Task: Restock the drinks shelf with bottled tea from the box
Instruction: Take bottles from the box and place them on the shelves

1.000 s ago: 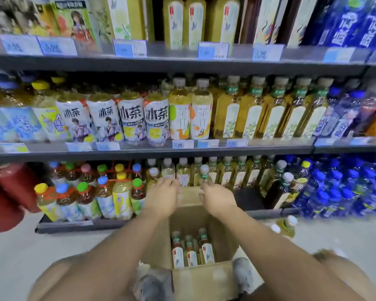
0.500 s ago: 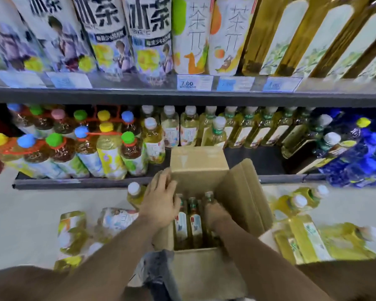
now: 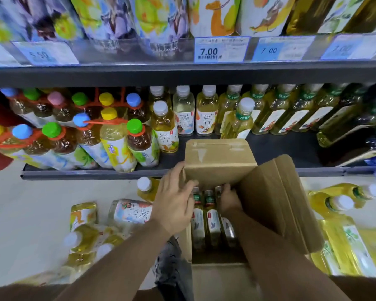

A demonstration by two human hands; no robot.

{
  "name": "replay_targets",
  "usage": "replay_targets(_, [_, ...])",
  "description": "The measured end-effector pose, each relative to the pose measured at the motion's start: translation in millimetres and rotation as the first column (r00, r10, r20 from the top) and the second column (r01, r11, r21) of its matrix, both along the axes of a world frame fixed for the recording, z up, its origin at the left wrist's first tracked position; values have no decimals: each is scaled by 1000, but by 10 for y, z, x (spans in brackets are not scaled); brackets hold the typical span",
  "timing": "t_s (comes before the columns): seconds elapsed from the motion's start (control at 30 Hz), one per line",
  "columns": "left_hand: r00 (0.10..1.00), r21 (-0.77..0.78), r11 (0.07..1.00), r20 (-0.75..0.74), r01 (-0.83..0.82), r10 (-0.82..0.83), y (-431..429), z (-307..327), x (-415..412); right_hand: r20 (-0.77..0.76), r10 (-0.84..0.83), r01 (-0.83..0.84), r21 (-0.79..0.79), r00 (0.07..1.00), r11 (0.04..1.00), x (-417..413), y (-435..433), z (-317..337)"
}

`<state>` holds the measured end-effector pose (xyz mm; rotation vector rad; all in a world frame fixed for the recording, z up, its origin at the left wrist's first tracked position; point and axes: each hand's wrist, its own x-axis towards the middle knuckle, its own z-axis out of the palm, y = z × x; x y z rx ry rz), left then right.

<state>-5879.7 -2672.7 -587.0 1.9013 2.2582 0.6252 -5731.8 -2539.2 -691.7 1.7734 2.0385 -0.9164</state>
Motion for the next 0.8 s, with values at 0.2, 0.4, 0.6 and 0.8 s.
replay_targets(0.2, [999, -19, 1000, -50, -6, 5, -28, 41, 27, -222, -104, 80, -116, 969, 990, 20, 18, 522])
replay_targets(0.4, [978, -170, 983, -203, -71, 36, -58, 232, 177, -435, -3, 31, 58, 901, 998, 293, -245, 1206])
replay_targets(0.6, [996, -320, 944, -44, -85, 75, -135, 637, 664, -620, 43, 61, 146, 784, 987, 404, -337, 2196])
replay_targets(0.8, [802, -91, 968, 545, -233, 244, -171, 1254, 883, -740, 170, 0, 224, 650, 975, 351, -468, 3183])
